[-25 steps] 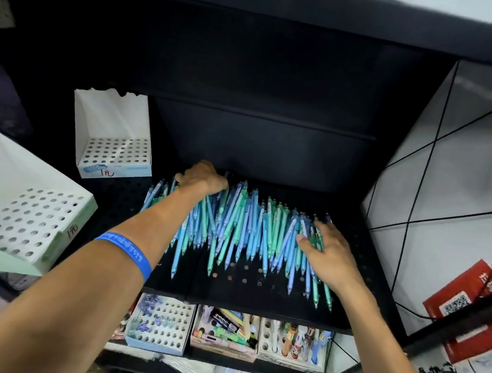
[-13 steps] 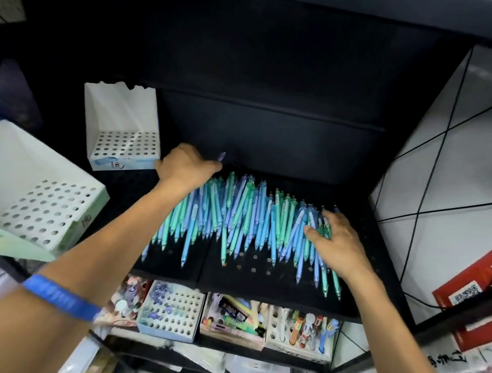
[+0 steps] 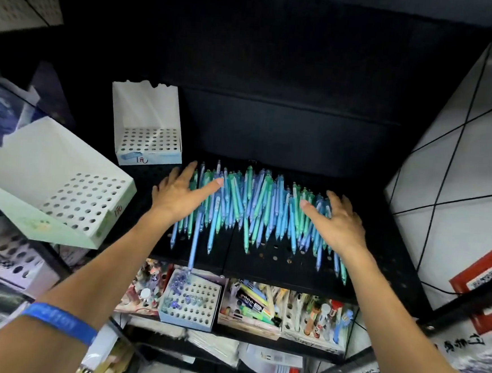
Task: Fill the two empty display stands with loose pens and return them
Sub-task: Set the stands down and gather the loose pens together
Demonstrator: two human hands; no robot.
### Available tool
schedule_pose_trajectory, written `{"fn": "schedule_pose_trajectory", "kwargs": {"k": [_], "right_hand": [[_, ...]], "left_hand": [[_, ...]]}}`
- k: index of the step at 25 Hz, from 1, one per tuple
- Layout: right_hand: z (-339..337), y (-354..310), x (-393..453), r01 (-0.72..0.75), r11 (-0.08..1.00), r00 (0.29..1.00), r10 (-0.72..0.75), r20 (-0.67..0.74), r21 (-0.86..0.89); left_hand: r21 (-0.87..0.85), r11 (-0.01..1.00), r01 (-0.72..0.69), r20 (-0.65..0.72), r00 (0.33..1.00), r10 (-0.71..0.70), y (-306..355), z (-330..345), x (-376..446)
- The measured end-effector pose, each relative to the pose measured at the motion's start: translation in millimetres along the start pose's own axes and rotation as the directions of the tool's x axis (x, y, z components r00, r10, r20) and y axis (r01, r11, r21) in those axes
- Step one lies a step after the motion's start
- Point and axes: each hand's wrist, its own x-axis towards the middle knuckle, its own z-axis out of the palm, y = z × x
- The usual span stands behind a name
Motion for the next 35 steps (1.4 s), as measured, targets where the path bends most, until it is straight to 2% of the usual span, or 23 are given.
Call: {"fn": "schedule_pose_trajectory", "kwargs": {"k": [3, 7, 13, 16, 18, 19, 20, 22, 23, 27, 32, 35], "right_hand": [[4.1, -7.9, -1.0, -0.026, 0.996, 1.0, 0.027, 0.005, -0.088], [9.9, -9.2, -1.3, -0.04, 0.991, 0.999, 0.036, -0.039, -0.126], [10.2, -10.3, -7.8, -0.025, 0.985, 0.999, 0.017, -0.048, -0.171], [5.1, -21.8, -23.6, 0.039, 0.946, 0.959, -0.126, -0.253, -0.322], [11.0, -45.6, -54.8, 0.188, 0.927, 0.894, -0.298, -0.334, -0.325], [18.8, -62.1, -76.2, 0.297, 0.921, 0.882, -0.365, -0.298, -0.251], [28.7, -79.2, -97.6, 0.384, 0.909, 0.889, -0.411, -0.201, -0.159], [54.0, -109.7, -129.3, 0.473, 0.879, 0.881, -0.474, -0.006, -0.057], [66.9, -120.8, -136.8, 0.497, 0.866, 0.868, -0.496, 0.036, -0.054], [87.9, -141.2, -134.7, 0.479, 0.869, 0.878, -0.474, 0.067, -0.125], [83.0, -133.9, -124.7, 0.367, 0.928, 0.93, -0.365, 0.049, -0.068], [72.6, -133.0, -121.4, 0.357, 0.93, 0.932, -0.347, 0.105, -0.092]], "left_hand": [[0.078, 0.996, -0.04, 0.017, 0.999, 0.038, 9.4, 19.2, 3.6], [0.168, 0.985, -0.042, -0.064, 0.997, 0.053, 13.3, 30.5, 0.7], [0.196, 0.979, -0.054, -0.071, 0.995, 0.069, 11.6, 31.8, 2.1], [0.199, 0.979, -0.052, -0.068, 0.995, 0.066, 10.2, 31.9, 3.1], [0.197, 0.979, -0.05, -0.064, 0.996, 0.064, 10.0, 31.9, 3.9], [0.197, 0.979, -0.049, -0.064, 0.996, 0.063, 10.5, 31.7, 4.3], [0.196, 0.979, -0.048, -0.066, 0.996, 0.062, 11.4, 31.4, 4.5], [0.188, 0.981, -0.043, -0.071, 0.996, 0.057, 11.0, 31.0, 5.0], [0.184, 0.982, -0.043, -0.07, 0.996, 0.056, 10.5, 31.3, 5.2], [0.178, 0.983, -0.045, -0.063, 0.996, 0.057, 9.2, 31.2, 6.7], [0.152, 0.988, -0.042, -0.049, 0.998, 0.05, 9.8, 29.7, 4.5], [0.152, 0.988, -0.035, -0.038, 0.998, 0.042, 11.0, 29.3, 5.1]]}}
